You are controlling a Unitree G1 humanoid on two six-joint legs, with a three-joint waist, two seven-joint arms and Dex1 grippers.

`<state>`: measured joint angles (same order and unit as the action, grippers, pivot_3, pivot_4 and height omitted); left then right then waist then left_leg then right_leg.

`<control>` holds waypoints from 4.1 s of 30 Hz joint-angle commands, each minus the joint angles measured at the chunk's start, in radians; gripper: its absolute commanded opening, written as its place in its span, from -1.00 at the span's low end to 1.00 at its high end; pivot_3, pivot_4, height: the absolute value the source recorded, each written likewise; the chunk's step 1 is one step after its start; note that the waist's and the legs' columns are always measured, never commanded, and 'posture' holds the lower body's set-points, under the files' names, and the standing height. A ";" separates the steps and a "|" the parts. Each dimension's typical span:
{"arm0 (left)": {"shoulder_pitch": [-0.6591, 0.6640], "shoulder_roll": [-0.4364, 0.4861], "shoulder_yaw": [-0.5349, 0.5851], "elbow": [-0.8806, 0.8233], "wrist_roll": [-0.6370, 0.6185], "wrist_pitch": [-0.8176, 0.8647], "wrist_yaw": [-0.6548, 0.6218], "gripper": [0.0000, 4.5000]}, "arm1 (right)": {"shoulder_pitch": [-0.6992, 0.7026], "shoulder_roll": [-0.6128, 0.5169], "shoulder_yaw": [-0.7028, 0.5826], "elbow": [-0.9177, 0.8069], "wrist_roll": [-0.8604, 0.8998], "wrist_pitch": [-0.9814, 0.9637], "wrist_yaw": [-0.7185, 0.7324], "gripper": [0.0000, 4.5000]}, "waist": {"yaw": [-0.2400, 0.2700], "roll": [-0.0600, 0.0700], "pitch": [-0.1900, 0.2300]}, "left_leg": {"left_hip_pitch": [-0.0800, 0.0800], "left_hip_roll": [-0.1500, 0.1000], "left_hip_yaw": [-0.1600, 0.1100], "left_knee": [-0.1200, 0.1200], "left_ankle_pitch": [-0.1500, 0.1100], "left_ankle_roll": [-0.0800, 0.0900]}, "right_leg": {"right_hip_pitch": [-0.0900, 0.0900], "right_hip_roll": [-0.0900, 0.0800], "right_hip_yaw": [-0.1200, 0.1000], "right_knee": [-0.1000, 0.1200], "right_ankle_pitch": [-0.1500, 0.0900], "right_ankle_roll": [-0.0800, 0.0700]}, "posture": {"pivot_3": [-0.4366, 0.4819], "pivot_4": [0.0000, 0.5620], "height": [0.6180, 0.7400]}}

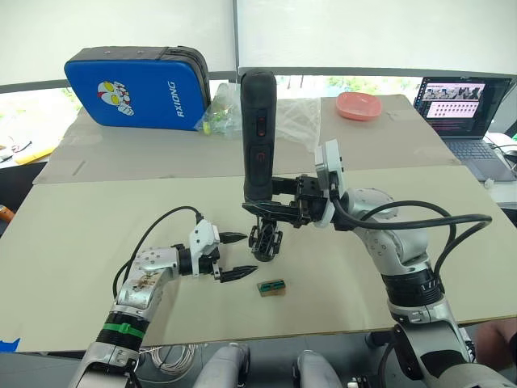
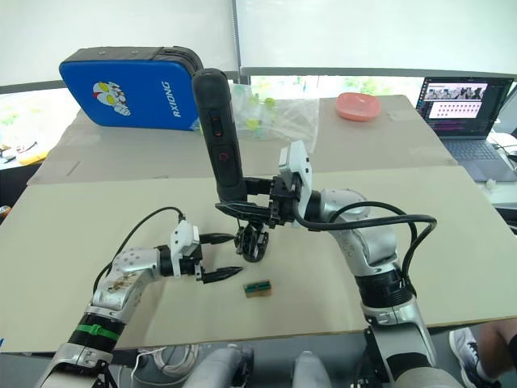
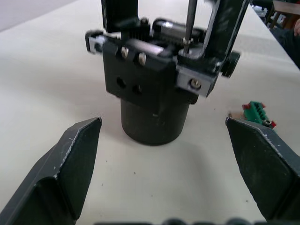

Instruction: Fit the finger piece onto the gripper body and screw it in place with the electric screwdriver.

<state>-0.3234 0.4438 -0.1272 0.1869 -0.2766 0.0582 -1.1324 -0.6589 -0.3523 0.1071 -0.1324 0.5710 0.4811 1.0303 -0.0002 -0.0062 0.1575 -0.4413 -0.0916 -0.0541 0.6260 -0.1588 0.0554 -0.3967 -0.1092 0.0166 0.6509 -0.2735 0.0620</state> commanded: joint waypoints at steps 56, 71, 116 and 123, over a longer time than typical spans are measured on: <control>-0.159 -0.137 -0.106 0.281 0.149 -0.124 -0.013 0.02 | 0.011 -0.008 0.003 -0.050 -0.027 -0.051 -0.008 -0.15 | 0.012 0.000 0.000 | 0.000 -0.002 0.000 0.004 0.000 0.000 | -0.001 -0.001 -0.001 0.006 0.000 0.000 | -0.05 -0.47 1.00; -0.166 -0.136 -0.112 0.272 0.150 -0.105 -0.011 0.02 | 0.069 0.017 0.034 -0.066 -0.052 -0.068 -0.046 -0.15 | 0.012 -0.001 -0.003 | 0.001 -0.002 0.000 0.004 0.000 0.000 | 0.000 -0.001 -0.001 0.006 0.000 0.000 | -0.05 -0.47 1.00; -0.154 -0.131 -0.109 0.264 0.148 -0.094 0.002 0.02 | 0.118 0.003 0.070 -0.017 -0.059 -0.092 -0.075 -0.15 | 0.012 -0.001 -0.011 | 0.009 -0.002 0.000 0.001 0.000 0.000 | 0.008 -0.001 -0.001 0.004 0.000 0.000 | -0.05 -0.47 1.00; -0.154 -0.129 -0.101 0.271 0.151 -0.091 0.018 0.02 | 0.085 0.019 0.047 -0.057 -0.013 -0.051 -0.081 -0.15 | 0.013 -0.001 -0.011 | 0.009 -0.002 0.000 0.001 0.000 0.000 | 0.008 -0.002 -0.001 0.003 0.000 0.000 | -0.05 -0.47 1.00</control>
<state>-0.4923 0.3148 -0.2134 0.4477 -0.1374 -0.0448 -1.1152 -0.5730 -0.3349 0.1472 -0.1719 0.5442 0.4013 0.9486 0.0128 -0.0072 0.1467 -0.4322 -0.0932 -0.0542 0.6267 -0.1590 0.0553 -0.3885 -0.1110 0.0156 0.6540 -0.2737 0.0623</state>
